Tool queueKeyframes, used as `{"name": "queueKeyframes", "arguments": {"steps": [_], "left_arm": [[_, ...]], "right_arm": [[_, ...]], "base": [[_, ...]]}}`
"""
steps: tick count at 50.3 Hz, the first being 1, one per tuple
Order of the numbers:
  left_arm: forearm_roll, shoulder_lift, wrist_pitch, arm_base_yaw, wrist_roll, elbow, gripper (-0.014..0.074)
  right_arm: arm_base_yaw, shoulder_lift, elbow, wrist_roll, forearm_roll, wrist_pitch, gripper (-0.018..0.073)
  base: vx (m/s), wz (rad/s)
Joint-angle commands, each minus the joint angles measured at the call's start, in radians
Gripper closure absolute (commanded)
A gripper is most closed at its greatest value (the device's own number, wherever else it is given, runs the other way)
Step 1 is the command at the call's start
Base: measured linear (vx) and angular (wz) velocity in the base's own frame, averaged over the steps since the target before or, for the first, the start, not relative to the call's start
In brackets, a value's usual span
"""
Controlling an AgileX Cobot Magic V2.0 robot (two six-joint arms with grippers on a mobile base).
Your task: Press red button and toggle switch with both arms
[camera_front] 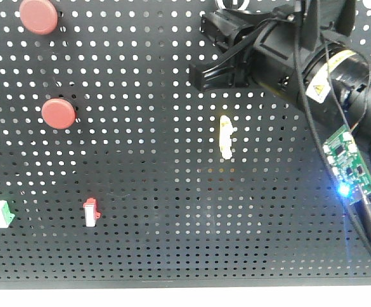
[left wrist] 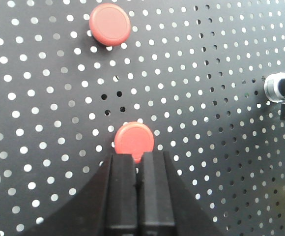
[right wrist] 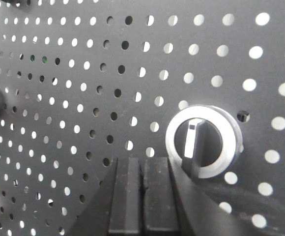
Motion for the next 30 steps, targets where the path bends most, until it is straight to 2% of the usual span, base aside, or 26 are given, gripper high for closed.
{"name": "queueKeyframes", "arguments": {"steps": [1,12,24,30], "left_arm": [[-0.012,-0.006,-0.081,-0.004,-0.004,-0.025,0.0594],[-0.012,-0.006,-0.082,-0.004,-0.004,-0.025,0.0594],[-0.012,-0.006,-0.081,-0.004,-0.004,-0.025,0.0594],[-0.012,-0.006,-0.078,-0.004,-0.004,-0.025,0.0594]], "right_arm": [[-0.028,-0.028,-0.036,-0.002,0.027,-0.076,0.0563],[-0.067,-0.04,-0.036,-0.003,0.03,-0.079,0.0563],[-0.067,-0.053,-0.036,-0.008,0.03,-0.087,0.0563],[-0.049,-0.08,-0.032,-0.015,0.001,-0.029,0.0563]], "base": [[0.0,0.0],[0.0,0.0],[0.0,0.0],[0.0,0.0]]}}
